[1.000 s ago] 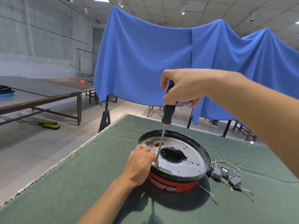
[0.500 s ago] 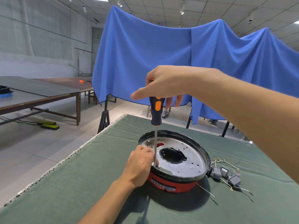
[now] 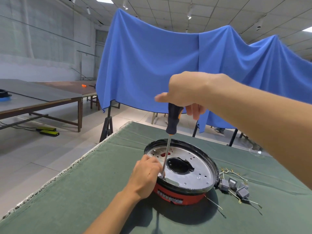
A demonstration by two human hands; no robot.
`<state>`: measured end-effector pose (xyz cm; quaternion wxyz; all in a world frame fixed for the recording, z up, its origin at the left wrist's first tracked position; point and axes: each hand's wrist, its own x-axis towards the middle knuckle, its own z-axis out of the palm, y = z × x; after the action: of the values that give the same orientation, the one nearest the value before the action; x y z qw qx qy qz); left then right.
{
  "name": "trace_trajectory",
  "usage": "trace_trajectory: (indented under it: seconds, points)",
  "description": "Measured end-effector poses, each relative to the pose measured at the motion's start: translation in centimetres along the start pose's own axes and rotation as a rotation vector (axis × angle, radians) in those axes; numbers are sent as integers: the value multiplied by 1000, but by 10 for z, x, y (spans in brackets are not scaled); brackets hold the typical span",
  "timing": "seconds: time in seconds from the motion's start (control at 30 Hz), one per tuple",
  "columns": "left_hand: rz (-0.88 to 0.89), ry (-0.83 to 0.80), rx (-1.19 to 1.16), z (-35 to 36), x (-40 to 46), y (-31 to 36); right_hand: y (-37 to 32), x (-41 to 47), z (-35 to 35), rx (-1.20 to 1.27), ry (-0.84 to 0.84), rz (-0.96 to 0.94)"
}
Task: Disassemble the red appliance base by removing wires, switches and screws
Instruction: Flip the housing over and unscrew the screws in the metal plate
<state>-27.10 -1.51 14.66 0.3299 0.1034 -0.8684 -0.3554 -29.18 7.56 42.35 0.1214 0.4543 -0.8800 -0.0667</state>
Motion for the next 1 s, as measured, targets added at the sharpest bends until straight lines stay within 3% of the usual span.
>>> trace_trajectory:
  seconds: [0.17,0.27,0.43,0.6,0.83,1.0]
  points:
    - [-4,-5,0,-1,0,2,10,-6,-11,427,-274,-147]
    - [-4,-11,-10,-1,1,3,9,-8,-5,397,-205,-82]
    - [-8,6,-33,0,1,1,13,3,20,212,126,-44]
    - [-2,26,-33,3,2,-1,21,0,6,445,-101,-138]
    - [-12,24,-9,4,2,-4,18,1,22,366,174,-148]
    - [-8,31,1,3,2,-3,22,0,19,493,55,-118]
